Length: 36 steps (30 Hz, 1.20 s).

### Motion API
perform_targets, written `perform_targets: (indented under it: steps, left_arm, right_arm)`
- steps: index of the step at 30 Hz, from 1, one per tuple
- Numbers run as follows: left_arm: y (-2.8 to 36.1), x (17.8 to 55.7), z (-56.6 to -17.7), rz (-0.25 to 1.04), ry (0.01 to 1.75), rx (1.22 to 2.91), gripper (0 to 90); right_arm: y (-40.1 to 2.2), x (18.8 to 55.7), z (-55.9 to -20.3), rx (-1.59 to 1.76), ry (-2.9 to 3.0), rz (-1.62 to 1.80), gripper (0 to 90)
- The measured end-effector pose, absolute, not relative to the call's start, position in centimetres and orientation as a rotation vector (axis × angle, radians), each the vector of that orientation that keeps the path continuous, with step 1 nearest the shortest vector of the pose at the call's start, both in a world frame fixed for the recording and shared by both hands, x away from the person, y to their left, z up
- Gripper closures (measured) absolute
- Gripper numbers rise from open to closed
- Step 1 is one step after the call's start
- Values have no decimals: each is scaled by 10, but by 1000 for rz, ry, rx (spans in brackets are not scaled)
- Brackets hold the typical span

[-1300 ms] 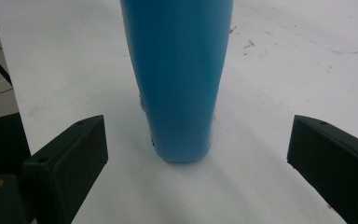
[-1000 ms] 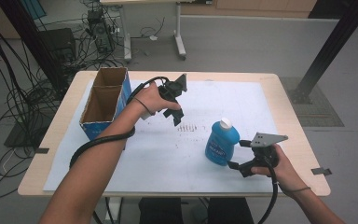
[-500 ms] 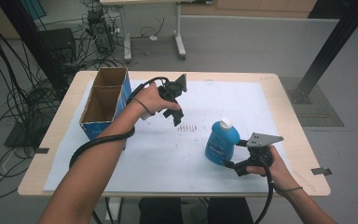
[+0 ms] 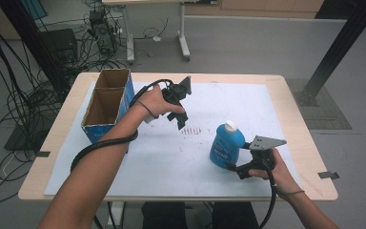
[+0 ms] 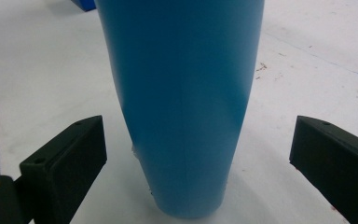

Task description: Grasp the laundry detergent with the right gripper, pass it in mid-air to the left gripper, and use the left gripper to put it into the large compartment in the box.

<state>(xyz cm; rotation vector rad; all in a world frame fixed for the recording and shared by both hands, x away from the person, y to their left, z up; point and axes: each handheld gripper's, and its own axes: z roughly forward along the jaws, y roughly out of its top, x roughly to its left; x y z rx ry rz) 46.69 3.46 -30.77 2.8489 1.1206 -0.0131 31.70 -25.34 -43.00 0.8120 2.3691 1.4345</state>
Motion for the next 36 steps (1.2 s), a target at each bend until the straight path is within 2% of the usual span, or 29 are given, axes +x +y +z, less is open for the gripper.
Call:
perform_targets:
  steps: [36]
  left_arm:
    - [36, 469, -308, -15, 1125, 2840, 102]
  right_arm:
    - [-244, 323, -431, 783, 2373, 1436, 33]
